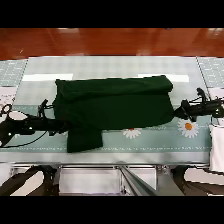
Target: Fold the shirts.
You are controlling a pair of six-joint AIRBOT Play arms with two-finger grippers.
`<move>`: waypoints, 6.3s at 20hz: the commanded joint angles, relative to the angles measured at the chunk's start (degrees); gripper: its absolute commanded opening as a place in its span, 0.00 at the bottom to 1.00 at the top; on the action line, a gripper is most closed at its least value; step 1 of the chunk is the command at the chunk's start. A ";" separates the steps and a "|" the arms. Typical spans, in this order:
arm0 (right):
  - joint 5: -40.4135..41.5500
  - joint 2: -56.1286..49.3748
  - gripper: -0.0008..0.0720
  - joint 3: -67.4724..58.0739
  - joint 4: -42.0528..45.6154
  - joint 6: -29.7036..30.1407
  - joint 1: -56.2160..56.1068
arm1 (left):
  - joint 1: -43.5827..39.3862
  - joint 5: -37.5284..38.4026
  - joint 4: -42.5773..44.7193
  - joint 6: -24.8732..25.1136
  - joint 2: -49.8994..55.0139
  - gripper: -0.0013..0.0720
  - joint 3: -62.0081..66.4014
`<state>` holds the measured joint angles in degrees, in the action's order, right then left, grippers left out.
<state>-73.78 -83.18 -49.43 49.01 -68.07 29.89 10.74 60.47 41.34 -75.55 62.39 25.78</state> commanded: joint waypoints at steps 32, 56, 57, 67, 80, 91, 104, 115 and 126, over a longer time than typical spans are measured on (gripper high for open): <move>10.58 -28.44 0.05 -45.97 -6.64 -6.19 -11.54 | -3.80 -15.80 1.05 -0.55 39.80 0.05 54.55; 3.74 -29.99 0.59 -38.36 -15.23 -5.84 -2.64 | 2.80 -5.42 10.03 -5.09 9.29 0.71 29.40; 3.74 -30.73 0.59 -38.36 -17.20 -5.14 -3.23 | 2.27 -5.49 10.01 -5.09 9.31 0.71 29.53; 3.96 -33.09 0.58 -38.60 -18.40 -5.64 -9.57 | 0.63 -6.01 9.86 -5.09 9.35 0.71 29.53; -3.21 -13.29 0.05 -42.60 -2.29 -5.90 -10.36 | -1.70 -3.10 -5.18 9.16 9.38 0.05 29.57; -3.80 26.36 0.05 -15.28 -1.20 -6.36 -9.60 | -37.57 -13.35 -7.96 5.90 32.09 0.04 56.57; -5.86 39.89 0.05 -11.98 -1.03 -9.70 -9.77 | -61.75 1.38 -6.82 -5.99 56.11 0.05 80.65; 13.49 22.47 0.05 -12.02 -5.57 -10.08 -38.07 | -21.62 12.11 4.33 -6.45 30.21 0.05 67.47; 20.65 -15.76 0.05 -34.77 -12.79 -8.22 -52.39 | -8.55 4.85 4.28 -0.42 0.98 0.05 37.97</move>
<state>-53.65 -91.13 -77.73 38.76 -76.42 -20.71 0.69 67.20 45.39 -77.30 68.49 70.28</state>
